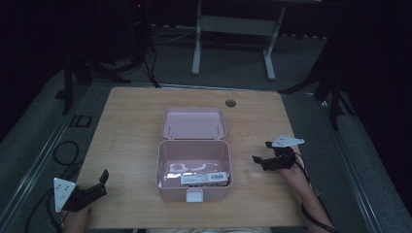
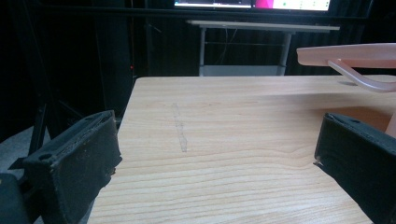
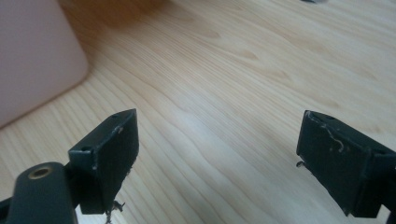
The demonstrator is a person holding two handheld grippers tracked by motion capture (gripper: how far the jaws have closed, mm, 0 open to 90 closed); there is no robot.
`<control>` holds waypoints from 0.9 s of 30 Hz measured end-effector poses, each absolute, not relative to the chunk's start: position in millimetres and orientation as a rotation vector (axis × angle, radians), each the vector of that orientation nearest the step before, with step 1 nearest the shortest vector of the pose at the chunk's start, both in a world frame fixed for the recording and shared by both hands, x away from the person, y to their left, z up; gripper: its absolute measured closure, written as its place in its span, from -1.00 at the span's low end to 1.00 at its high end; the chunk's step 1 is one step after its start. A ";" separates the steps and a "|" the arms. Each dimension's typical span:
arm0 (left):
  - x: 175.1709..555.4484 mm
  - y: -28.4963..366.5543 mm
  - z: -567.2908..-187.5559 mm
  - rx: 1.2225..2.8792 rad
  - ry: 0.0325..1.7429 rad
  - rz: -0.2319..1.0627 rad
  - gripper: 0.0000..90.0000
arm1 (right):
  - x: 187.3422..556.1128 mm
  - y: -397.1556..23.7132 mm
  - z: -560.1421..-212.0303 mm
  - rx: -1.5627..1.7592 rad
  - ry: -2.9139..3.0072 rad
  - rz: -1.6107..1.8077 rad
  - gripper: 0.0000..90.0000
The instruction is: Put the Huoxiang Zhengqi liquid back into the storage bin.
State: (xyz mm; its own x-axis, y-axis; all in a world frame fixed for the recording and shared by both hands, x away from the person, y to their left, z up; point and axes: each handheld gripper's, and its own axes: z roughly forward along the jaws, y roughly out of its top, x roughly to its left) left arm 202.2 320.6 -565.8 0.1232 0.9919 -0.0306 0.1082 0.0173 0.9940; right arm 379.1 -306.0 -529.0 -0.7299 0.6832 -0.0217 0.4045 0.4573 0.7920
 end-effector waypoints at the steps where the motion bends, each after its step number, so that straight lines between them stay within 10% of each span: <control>1: 202.2 320.6 -565.8 1.326 1.204 1.046 -1.00 | 378.7 -308.9 -530.2 0.939 2.367 1.156 -0.72; 27: 202.5 320.2 -565.7 1.329 1.204 1.048 -1.00 | 373.6 -372.9 -537.1 1.264 2.003 1.215 -0.72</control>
State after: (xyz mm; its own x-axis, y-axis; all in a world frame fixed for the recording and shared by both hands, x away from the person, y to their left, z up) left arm 202.5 320.2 -565.7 0.1232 0.9920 -0.0278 0.1099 0.0142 0.9938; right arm 373.6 -372.9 -537.1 -0.4619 0.8848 0.0617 0.4636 0.1815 0.8673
